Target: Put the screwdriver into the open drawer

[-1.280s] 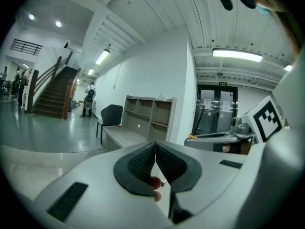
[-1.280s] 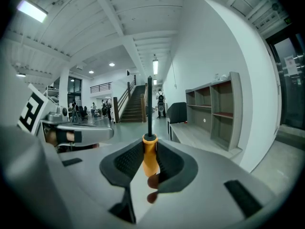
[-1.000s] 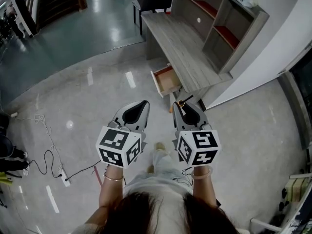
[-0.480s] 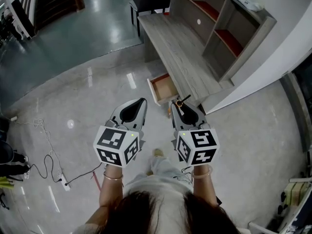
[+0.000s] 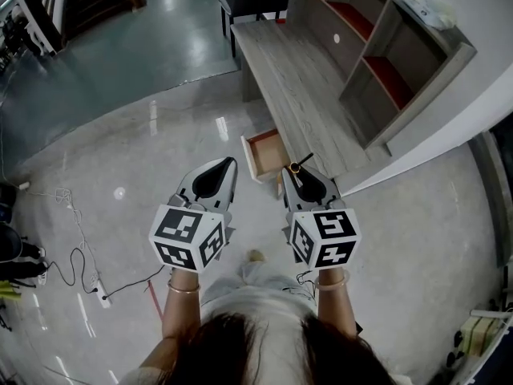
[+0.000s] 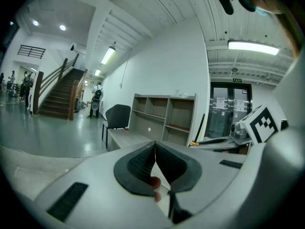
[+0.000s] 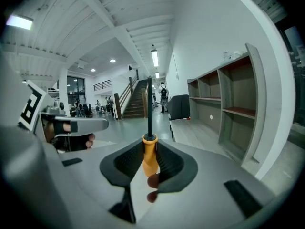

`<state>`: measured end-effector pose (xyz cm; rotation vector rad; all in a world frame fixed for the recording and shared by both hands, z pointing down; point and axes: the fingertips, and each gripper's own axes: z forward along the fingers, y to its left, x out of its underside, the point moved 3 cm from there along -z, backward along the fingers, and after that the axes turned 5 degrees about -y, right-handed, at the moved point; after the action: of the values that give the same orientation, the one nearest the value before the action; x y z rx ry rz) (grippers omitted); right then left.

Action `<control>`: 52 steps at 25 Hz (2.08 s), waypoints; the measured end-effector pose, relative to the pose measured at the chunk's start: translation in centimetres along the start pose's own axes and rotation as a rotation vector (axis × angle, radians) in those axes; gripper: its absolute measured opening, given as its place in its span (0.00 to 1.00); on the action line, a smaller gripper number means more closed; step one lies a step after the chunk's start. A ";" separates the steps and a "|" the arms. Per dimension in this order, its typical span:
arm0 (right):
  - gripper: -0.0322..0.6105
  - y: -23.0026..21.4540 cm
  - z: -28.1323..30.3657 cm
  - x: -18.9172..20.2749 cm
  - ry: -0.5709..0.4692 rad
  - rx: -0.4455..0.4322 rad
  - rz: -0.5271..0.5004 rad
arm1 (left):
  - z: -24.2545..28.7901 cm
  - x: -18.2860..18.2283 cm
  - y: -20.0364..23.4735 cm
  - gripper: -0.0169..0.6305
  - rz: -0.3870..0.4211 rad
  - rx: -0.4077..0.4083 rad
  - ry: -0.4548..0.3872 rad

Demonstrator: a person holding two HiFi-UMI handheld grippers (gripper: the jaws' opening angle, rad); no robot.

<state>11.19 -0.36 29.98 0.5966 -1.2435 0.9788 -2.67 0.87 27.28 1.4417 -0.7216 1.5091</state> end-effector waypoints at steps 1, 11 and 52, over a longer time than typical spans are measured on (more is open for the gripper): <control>0.19 -0.3 0.4 0.0 0.003 -0.006 0.000 | 0.3 0.0 0.2 0.05 -0.002 -0.009 0.002; 0.20 -0.4 4.9 1.5 0.053 -0.040 0.012 | 1.1 0.6 4.9 0.05 -0.029 -0.097 0.027; 0.19 -5.5 27.9 16.2 0.396 0.153 -0.031 | 16.7 5.2 27.6 0.05 -0.086 -0.022 0.166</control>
<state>2.29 -21.47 53.29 0.5080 -0.8120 1.1109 -19.26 -24.45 39.44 1.2969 -0.5672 1.5288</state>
